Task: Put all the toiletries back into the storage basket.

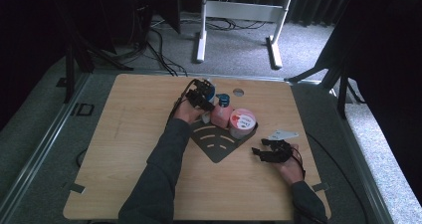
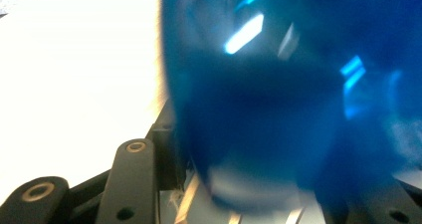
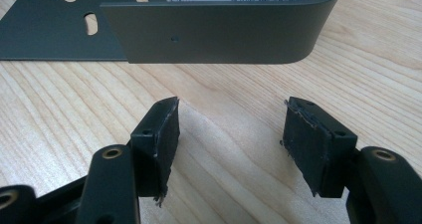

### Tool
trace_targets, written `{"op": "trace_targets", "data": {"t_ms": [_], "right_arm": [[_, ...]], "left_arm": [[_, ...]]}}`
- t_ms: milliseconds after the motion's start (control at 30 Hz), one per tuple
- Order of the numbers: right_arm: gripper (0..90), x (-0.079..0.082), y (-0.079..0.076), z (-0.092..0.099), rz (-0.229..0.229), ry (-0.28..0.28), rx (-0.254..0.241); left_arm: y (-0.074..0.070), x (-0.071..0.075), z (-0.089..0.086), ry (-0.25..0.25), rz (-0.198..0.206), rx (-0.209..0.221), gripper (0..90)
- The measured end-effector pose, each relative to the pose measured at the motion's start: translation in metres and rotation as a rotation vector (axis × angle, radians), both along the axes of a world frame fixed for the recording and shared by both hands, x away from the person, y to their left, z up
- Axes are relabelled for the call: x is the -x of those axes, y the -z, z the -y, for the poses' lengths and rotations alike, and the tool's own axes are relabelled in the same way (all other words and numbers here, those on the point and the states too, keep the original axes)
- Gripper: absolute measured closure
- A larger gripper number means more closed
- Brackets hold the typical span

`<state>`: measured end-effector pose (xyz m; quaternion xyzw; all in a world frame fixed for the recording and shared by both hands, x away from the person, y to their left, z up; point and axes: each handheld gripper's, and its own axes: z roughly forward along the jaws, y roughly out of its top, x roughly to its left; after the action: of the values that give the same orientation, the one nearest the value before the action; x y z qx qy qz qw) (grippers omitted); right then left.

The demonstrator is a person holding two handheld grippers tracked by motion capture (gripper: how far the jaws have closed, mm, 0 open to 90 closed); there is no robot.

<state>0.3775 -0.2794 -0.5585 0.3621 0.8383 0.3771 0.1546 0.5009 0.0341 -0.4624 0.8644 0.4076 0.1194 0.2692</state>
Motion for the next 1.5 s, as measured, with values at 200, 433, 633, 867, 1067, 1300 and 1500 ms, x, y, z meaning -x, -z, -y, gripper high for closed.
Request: {"op": "trace_targets", "data": {"t_ms": [200,433,633,867,1067,1300,1500], "right_arm": [[39.0,0.0,0.0,0.0,0.0,0.0,-0.001],[39.0,0.0,0.0,0.0,0.002,-0.001,0.002],[39.0,0.0,0.0,0.0,0.004,-0.001,0.003],[39.0,0.0,0.0,-0.001,0.004,-0.001,0.004],[39.0,0.0,0.0,-0.001,0.004,-0.001,0.005],[39.1,0.001,0.0,-0.001,0.003,-0.001,0.004],[39.1,0.001,0.0,-0.001,0.004,-0.001,0.005]], "left_arm": [[0.002,0.002,-0.003,-0.004,-0.017,0.004,48.1],[-0.004,0.009,-0.005,0.015,-0.008,-0.011,44.8],[-0.011,0.018,-0.012,0.017,0.013,-0.024,44.8],[-0.009,0.03,-0.02,0.017,0.02,-0.035,46.4],[-0.007,0.045,-0.031,0.026,0.014,-0.027,46.0],[-0.012,0.06,-0.047,0.002,0.056,-0.022,45.2],[-0.013,0.069,-0.058,-0.02,0.088,0.007,44.3]]}}
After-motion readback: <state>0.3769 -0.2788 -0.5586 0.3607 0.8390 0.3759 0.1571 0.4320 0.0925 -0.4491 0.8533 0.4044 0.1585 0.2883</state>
